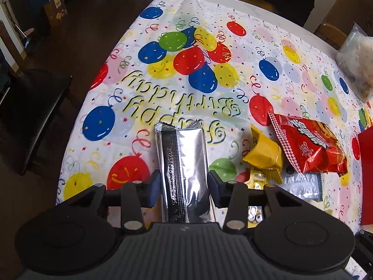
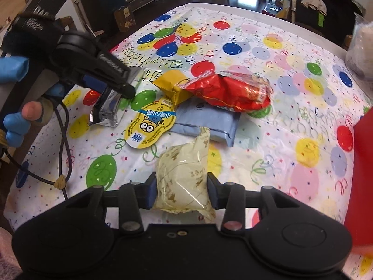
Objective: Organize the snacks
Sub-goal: 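Grasp the silver bar with the left tool while the right tool grasps the cream pastry, then carry the silver bar with the left tool while the right tool carries the cream pastry into the box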
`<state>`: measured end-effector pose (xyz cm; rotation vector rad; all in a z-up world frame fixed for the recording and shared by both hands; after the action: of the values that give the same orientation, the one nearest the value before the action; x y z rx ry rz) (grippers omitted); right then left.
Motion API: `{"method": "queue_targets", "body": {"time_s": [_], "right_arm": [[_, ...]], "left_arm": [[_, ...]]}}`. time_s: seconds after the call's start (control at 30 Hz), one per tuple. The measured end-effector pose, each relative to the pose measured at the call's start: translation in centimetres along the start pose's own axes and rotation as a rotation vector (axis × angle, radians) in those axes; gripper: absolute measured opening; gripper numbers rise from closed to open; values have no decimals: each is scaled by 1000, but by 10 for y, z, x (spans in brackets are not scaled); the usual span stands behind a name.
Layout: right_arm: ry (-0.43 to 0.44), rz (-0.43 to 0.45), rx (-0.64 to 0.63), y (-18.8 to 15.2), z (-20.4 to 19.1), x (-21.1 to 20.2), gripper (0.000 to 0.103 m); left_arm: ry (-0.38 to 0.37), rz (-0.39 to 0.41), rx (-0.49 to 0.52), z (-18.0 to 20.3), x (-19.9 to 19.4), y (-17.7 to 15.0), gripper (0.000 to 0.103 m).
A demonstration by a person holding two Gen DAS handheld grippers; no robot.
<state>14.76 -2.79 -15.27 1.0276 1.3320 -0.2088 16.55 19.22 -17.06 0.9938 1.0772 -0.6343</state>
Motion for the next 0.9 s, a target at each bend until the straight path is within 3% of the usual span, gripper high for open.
{"method": "queue_targets", "body": {"time_s": [0.4, 0.9], "right_arm": [[18, 82, 110, -18, 23, -48, 40], [-22, 234, 209, -35, 83, -127, 40]], "left_arm": [[-75, 27, 36, 12, -43, -25, 43], [-163, 106, 151, 83, -104, -37, 43]]}}
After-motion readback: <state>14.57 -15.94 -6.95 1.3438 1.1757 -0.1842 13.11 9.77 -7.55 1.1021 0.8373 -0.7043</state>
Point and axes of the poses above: each gripper's, at about its wrist camera, not at the fingertips, and x roughly the way its jaws point, z to its right, y to its top, the point moved 2 cm from there along x, roughly the way its jaws point
